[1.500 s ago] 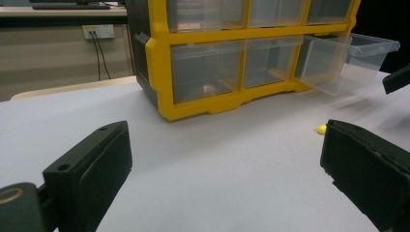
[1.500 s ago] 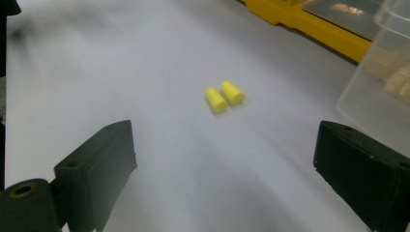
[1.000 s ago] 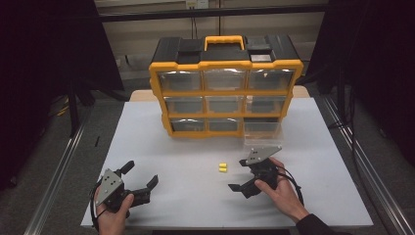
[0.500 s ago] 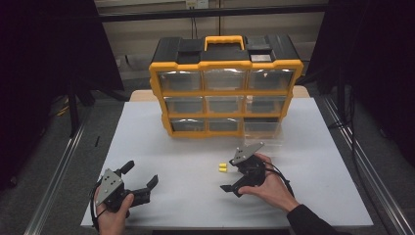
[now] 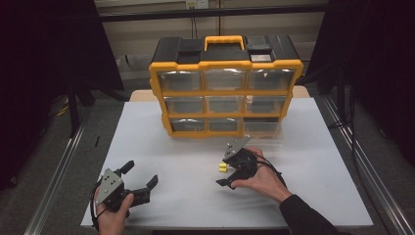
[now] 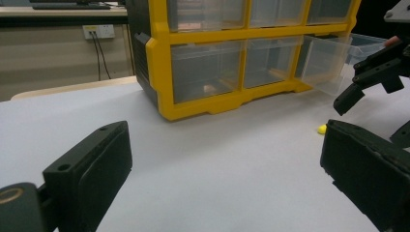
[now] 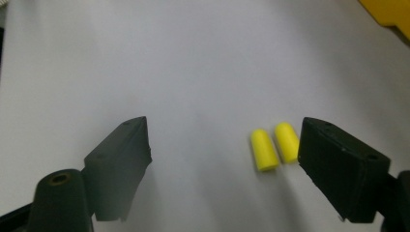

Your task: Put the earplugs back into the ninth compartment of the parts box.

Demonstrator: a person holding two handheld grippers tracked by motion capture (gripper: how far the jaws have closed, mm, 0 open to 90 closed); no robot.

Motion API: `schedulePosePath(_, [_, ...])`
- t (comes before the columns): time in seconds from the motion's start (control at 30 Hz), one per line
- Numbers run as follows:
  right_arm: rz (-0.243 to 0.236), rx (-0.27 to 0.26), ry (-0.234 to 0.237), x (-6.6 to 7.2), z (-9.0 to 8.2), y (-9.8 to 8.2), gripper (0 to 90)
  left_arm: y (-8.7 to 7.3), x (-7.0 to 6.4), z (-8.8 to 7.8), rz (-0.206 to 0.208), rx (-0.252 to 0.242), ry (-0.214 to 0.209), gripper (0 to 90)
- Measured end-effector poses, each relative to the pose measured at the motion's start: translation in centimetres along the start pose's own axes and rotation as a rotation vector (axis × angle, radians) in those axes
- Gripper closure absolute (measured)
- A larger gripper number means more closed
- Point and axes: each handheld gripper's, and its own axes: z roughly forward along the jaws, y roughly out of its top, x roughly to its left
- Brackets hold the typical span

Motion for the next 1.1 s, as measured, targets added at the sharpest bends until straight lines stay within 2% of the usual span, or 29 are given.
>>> schedulePosePath(0.27, [-0.010,0.018,0.019,-0.4,0.6,0.7,27.1,0.0,0.0,0.0,0.002,0.002,-0.001,4.3])
schedulePosePath(0.4, [-0.015,0.045,0.008,-0.5,0.9,0.8,28.3,0.0,0.1,0.0,0.007,0.003,-0.001,4.3])
schedulePosePath(0.67, [-0.036,0.092,0.005,-1.0,1.0,0.7,42.7,0.0,0.1,0.1,0.003,0.002,-0.001,4.3])
schedulePosePath(0.8, [-0.054,0.115,-0.013,-0.9,1.2,0.6,48.4,0.0,0.1,0.1,0.003,0.003,-0.001,4.3])
schedulePosePath(1.1, [-0.066,0.141,-0.029,-1.2,1.1,0.6,65.4,0.0,0.1,0.1,0.006,0.003,-0.004,4.3])
